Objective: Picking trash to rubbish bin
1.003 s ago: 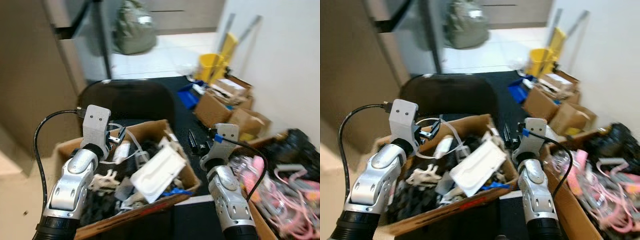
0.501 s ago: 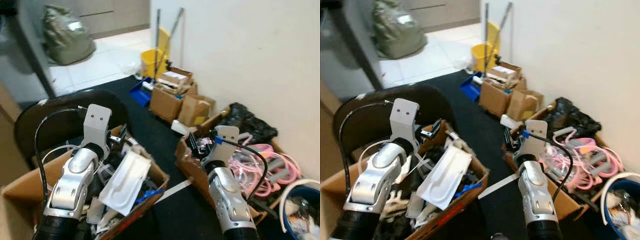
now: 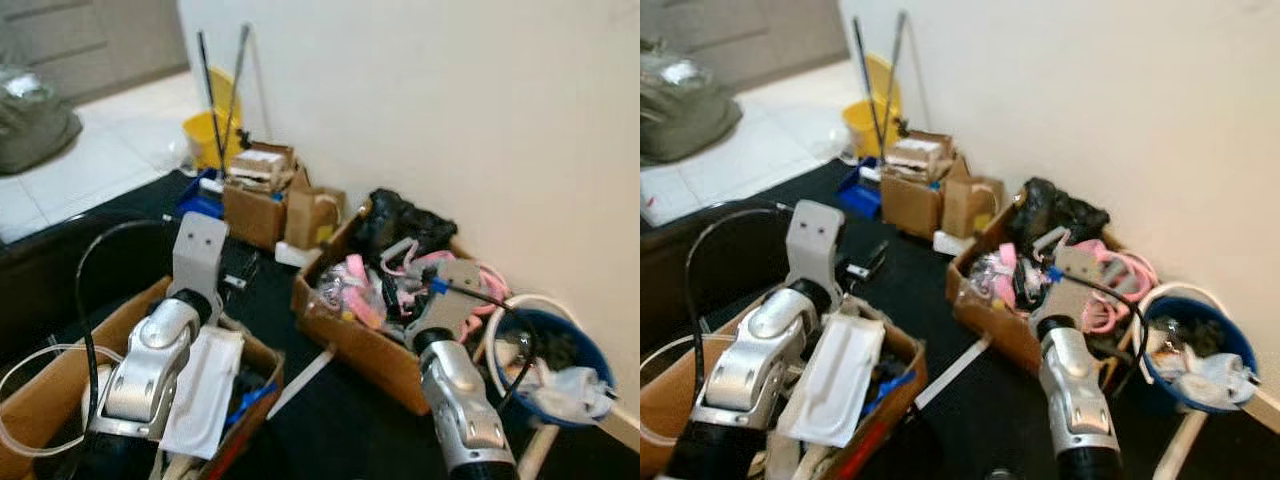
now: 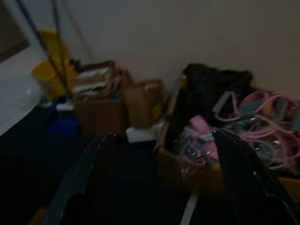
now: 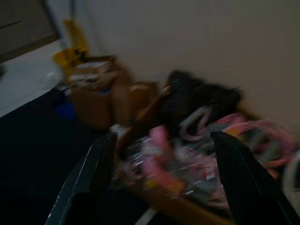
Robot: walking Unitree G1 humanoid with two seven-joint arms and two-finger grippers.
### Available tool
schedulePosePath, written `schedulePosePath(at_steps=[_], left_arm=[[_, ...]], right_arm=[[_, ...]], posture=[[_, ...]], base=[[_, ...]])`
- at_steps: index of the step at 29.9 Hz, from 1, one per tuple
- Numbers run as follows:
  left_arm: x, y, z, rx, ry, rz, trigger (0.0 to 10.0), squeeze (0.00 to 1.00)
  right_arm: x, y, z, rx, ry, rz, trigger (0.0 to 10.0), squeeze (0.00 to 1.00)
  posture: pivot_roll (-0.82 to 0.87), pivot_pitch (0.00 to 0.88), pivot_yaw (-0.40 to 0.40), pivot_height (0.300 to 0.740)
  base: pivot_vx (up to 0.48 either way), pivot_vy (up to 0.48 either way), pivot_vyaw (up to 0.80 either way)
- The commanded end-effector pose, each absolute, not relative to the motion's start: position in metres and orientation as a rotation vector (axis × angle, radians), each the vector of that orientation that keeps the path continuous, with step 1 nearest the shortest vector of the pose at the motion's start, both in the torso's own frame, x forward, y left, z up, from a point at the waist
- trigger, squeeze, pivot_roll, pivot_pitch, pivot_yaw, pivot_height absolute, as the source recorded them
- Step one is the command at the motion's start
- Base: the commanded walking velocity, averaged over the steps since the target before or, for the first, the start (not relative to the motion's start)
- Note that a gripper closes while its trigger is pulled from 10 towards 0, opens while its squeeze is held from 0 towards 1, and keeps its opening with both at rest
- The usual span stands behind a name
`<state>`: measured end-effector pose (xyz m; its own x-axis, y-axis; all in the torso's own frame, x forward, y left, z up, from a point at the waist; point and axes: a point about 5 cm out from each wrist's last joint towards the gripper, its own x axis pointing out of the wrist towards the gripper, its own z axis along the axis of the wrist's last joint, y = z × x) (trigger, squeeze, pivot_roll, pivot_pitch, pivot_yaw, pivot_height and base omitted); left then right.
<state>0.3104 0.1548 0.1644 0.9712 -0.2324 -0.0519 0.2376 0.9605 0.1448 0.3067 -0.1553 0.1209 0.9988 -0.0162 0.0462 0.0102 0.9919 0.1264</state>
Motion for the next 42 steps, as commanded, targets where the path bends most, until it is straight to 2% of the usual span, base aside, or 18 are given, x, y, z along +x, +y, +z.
schedulePosePath(at_steps=[1, 23, 42], left_arm=[[0.31, 0.158, 0.159, 0.159, 0.058, -0.214, 10.0, 0.0], [0.311, 0.162, 0.155, 0.179, 0.07, -0.19, 10.0, 0.0], [0.313, 0.168, 0.155, 0.178, 0.066, -0.127, 10.0, 0.0]], right_arm=[[0.304, -0.151, 0.116, 0.132, -0.022, -0.007, 10.0, 0.0], [0.302, -0.157, 0.118, 0.094, -0.03, -0.034, 10.0, 0.0], [0.311, -0.163, 0.125, -0.005, -0.044, 0.057, 10.0, 0.0]], posture=[[0.01, 0.115, 0.03, 0.74], [0.0, 0.127, 0.029, 0.74], [0.0, 0.125, 0.016, 0.74]], base=[[0.0, 0.0, -0.8], [0.0, 0.0, -0.8], [0.0, 0.0, -0.8]])
